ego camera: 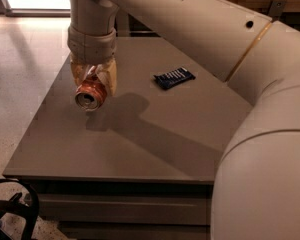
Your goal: Place coke can upright
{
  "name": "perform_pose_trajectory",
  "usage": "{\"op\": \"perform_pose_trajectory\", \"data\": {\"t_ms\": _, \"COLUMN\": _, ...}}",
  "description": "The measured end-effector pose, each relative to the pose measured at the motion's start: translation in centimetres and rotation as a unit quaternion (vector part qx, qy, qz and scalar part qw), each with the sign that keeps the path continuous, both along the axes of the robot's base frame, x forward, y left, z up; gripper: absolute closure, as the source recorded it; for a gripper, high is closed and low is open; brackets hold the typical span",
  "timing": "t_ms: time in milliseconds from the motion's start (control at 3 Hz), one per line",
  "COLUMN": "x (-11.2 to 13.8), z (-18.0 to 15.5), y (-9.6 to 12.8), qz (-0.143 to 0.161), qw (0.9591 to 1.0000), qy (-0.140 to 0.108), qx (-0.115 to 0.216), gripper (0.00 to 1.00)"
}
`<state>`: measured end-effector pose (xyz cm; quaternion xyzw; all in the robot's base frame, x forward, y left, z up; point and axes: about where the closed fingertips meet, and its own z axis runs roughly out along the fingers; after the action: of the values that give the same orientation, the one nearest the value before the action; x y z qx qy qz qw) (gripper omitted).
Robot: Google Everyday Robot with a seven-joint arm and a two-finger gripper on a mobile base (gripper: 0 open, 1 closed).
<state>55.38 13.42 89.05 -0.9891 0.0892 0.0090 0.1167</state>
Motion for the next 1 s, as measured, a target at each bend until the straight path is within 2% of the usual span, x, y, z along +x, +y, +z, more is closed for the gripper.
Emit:
{"op": "perform_pose_trajectory", "data": {"t_ms": 333, "x": -0.3, "z": 1.9, "y": -1.1, "qz": -0.02, "qw": 0.9997, "qy": 0.004, "qx": 0.013, "gripper": 1.0}}
{"op": "perform_pose_trajectory", "data": {"t_ms": 667, "x": -1.6, "z": 3.5, "y": -2.7, "qz": -0.054, "qw": 0.9981, "qy": 0.016, "qx": 0.024, "gripper": 1.0}}
{"op": "perform_pose_trajectory", "data": {"t_ms": 1000, "x": -2.7, "z": 3.5, "y": -4.4, "qz": -0.087, "qw": 0.9938, "qy": 0.043, "qx": 0.053, "gripper": 1.0}}
